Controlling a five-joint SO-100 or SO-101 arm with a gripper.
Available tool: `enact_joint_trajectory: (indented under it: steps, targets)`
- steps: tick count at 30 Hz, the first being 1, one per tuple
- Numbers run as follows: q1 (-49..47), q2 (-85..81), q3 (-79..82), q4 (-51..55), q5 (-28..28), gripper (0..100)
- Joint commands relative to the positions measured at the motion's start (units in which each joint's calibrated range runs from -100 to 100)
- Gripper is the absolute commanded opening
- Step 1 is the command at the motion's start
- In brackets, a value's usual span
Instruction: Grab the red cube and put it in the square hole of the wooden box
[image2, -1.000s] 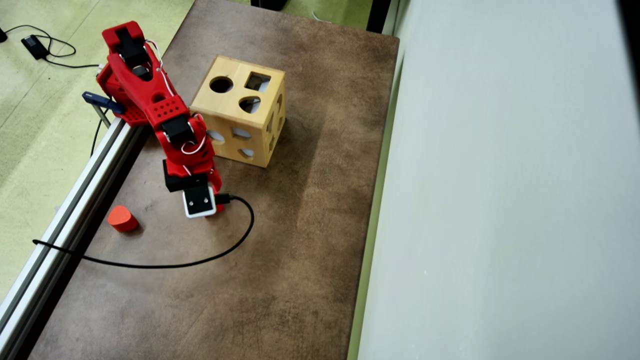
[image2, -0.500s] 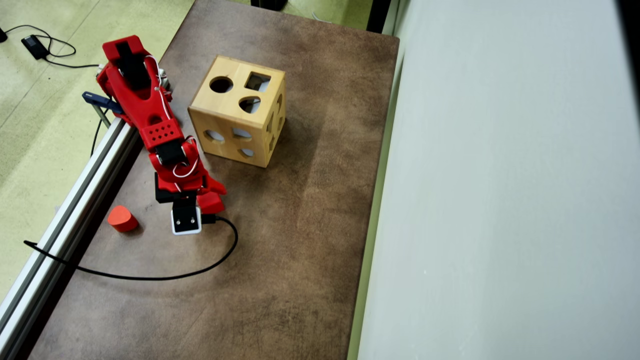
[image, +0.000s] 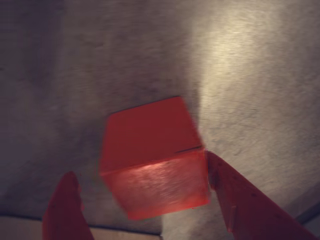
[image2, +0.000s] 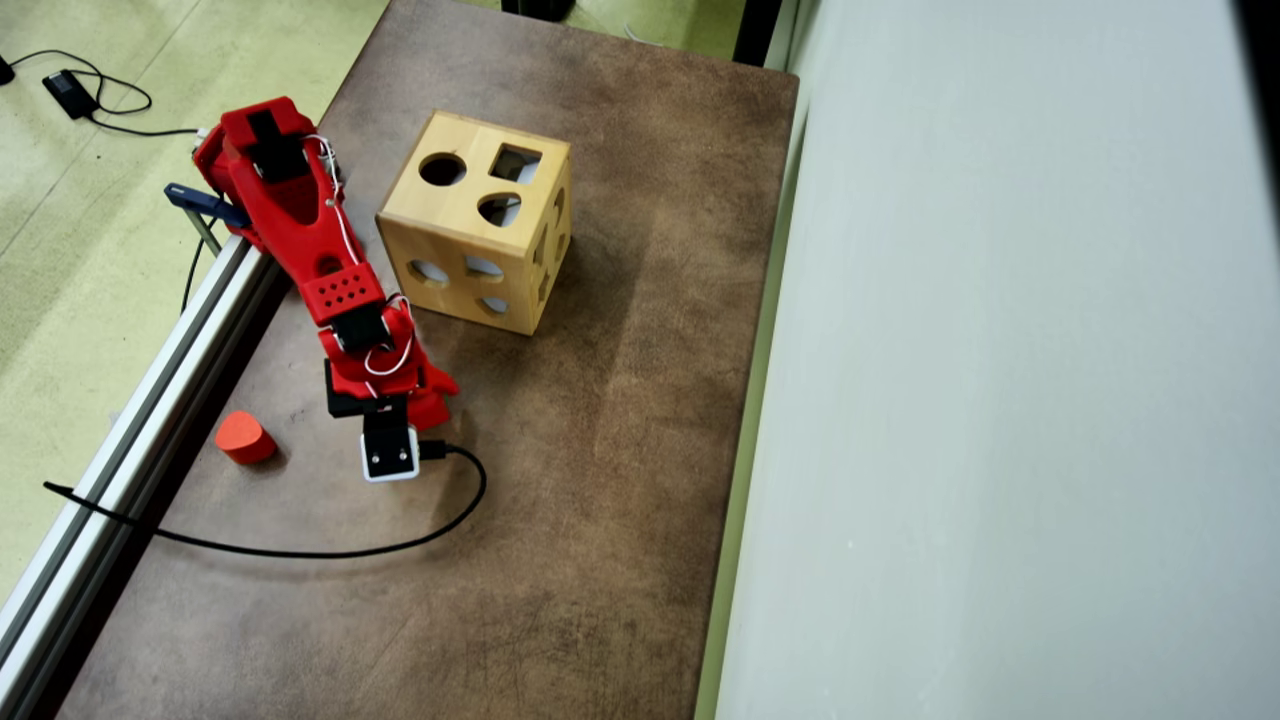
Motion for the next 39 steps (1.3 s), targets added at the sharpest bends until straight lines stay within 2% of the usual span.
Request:
enact_joint_trajectory:
  steps: [1, 20, 30, 39]
  targets:
    - [-0.6, -0.6, -2.3, -0.5, -0.1, 37]
    - [-0.6, -0.5, -2.3, -0.5, -0.1, 37]
    - [-0.6, -0.6, -2.4, -0.6, -0.2, 12]
    - [0.0, -1.7, -2.1, 0.4, -0.2, 2]
